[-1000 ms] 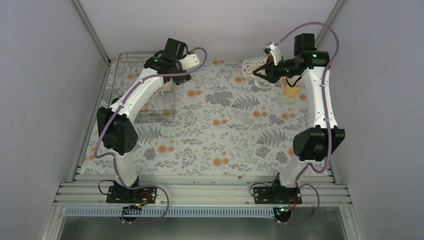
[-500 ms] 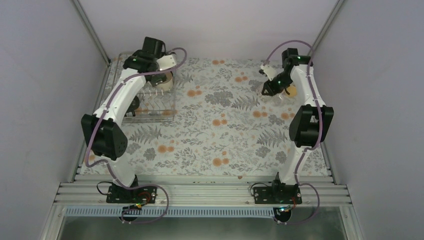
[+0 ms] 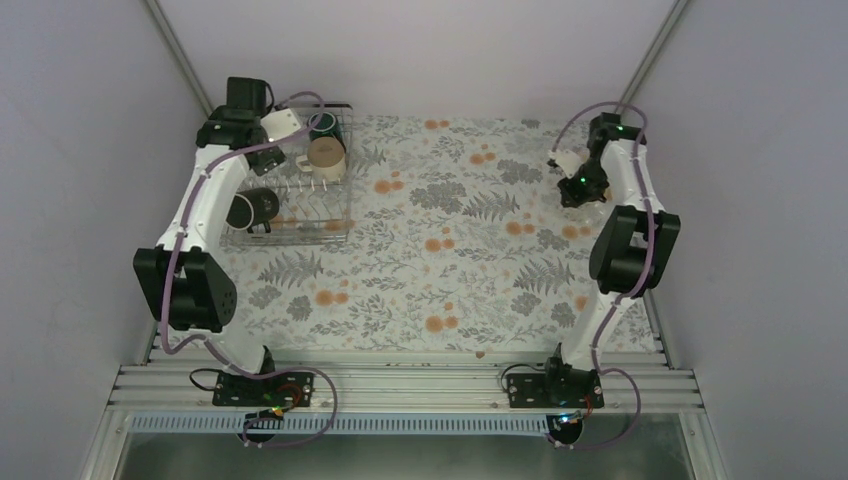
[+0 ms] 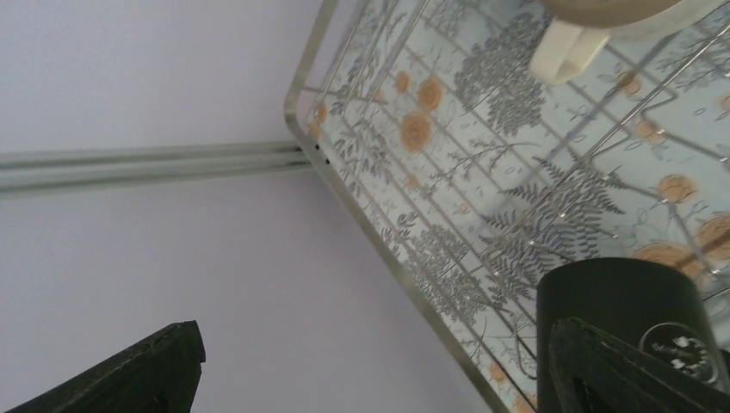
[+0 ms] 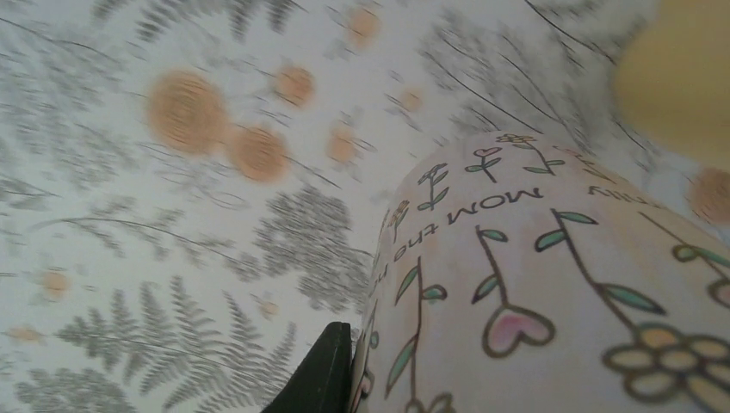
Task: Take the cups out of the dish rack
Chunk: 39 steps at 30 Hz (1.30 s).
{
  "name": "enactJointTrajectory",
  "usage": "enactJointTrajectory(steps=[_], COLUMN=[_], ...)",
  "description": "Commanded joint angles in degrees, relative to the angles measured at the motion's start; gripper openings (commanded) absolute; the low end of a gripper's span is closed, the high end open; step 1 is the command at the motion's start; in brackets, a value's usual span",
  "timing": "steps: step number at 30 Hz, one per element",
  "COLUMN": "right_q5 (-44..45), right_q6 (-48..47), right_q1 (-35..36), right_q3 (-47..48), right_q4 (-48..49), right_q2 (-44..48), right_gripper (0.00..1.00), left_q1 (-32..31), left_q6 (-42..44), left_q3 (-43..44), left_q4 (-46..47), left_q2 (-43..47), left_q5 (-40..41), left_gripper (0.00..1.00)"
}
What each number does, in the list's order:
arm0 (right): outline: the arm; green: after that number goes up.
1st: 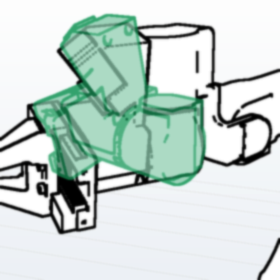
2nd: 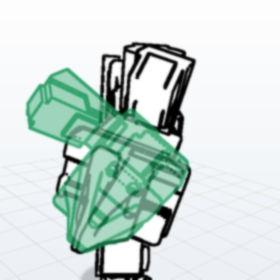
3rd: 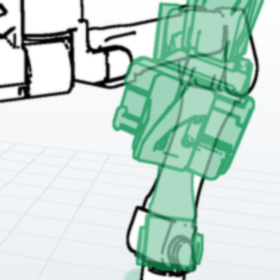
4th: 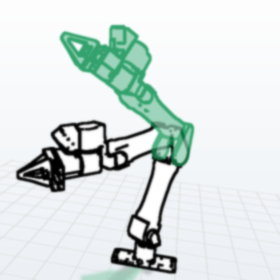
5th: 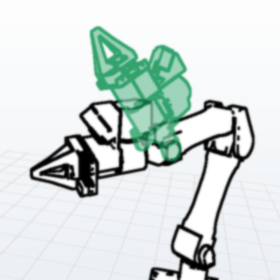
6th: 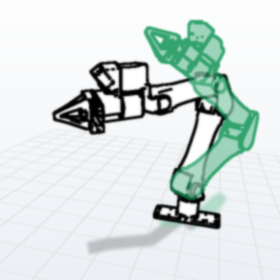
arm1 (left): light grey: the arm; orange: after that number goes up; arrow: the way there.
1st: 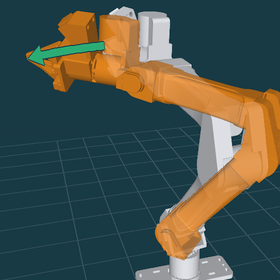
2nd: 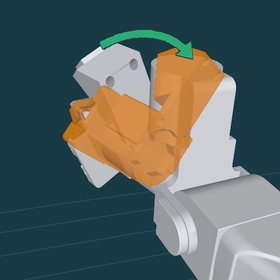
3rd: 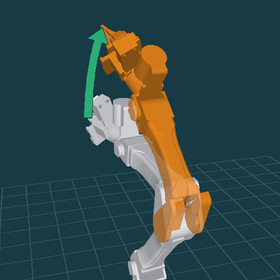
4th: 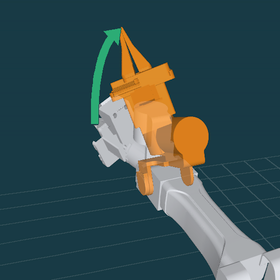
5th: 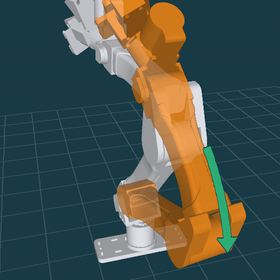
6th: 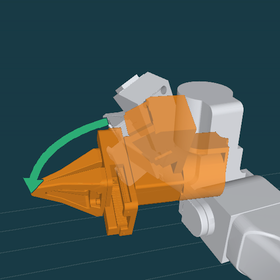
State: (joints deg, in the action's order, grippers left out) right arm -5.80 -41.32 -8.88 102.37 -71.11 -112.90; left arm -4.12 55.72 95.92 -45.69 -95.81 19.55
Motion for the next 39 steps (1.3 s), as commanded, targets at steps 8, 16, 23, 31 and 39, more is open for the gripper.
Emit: enactJointTrajectory(steps=[8,16,23,31,39], right_q5=[3.9,-1.2,-2.1,-2.5,0.8], right_q6=[-4.0,-4.9,-4.8,-5.0,-5.0], right_q1=[-9.2,-10.2,-10.2,-10.5,-10.1], right_q3=[0.3,-0.8,-1.3,1.3,3.5], right_q4=[5.0,4.6,4.8,3.1,1.2], right_q2=[-4.7,-5.0,-5.7,-4.5,5.3], right_gripper=[0.04,0.04,0.04,0.55,0.83], left_q1=[6.5,9.5,10.4,11.3,12.6], left_q6=[1.4,1.4,0.1,-0.1,0.0], left_q3=[-7.5,-7.1,-7.3,-6.0,-2.0], left_q4=[5.1,4.1,2.8,0.4,-5.4], left_q2=[5.2,6.4,6.5,6.2,5.6], left_q5=[-4.1,-6.7,-8.1,-9.0,-12.2], left_gripper=[1.0,1.0,1.0,1.0,1.0])
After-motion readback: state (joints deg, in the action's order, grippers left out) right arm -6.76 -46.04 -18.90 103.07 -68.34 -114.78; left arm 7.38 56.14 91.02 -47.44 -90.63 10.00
